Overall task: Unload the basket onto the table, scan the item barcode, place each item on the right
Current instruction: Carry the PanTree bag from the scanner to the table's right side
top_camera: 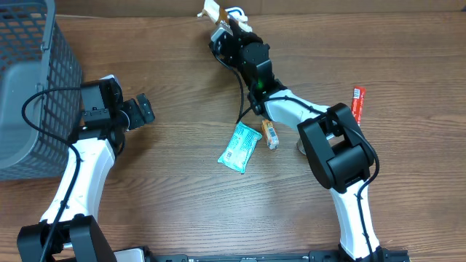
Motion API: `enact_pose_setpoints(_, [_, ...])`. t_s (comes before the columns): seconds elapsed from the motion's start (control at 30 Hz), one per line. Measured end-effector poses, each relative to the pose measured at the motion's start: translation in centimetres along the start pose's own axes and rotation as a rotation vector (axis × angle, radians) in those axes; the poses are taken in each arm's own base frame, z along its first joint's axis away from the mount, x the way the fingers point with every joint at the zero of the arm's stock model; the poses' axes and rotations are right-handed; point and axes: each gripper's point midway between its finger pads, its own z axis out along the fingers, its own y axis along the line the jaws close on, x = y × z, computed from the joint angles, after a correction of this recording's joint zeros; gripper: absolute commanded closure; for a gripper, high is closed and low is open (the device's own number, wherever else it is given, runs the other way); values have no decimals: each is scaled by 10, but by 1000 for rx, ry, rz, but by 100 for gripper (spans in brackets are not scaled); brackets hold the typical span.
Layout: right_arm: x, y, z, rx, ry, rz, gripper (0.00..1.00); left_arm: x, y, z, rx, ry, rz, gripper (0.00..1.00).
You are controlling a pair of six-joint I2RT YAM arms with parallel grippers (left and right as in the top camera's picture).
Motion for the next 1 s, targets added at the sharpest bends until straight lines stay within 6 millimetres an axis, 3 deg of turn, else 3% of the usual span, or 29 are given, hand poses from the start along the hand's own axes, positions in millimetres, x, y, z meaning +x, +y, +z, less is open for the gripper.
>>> enact_pose_setpoints(0.27, [-2,-3,0,6,-3,135,96,0,0,0,0,0,0,0])
enact_pose_setpoints(0.37, [-11,-16,-3,16,-7,233,96,0,0,0,0,0,0,0])
enact_pose_setpoints(0.43, [-21,-33,-8,23,-6,307,96,0,0,0,0,0,0,0])
enact_pose_setpoints(0.53, [-39,-74,-22,46,5,428,96,0,0,0,0,0,0,0])
enact_pose_setpoints(0.6, [-50,-108,-37,69,15,513,96,0,0,0,0,0,0,0])
enact_pose_setpoints(0.7, [-50,-157,-66,108,87,682,96,0,0,0,0,0,0,0])
enact_pose_setpoints(0.77, [-38,-188,-85,151,140,805,96,0,0,0,1,-1,0,0])
enact_pose_setpoints(0.87, [3,-218,-110,226,269,978,96,0,0,0,0,-1,0,0])
enact_pose_setpoints(1.0, [96,-231,-150,328,536,1233,96,0,0,0,0,-1,0,0])
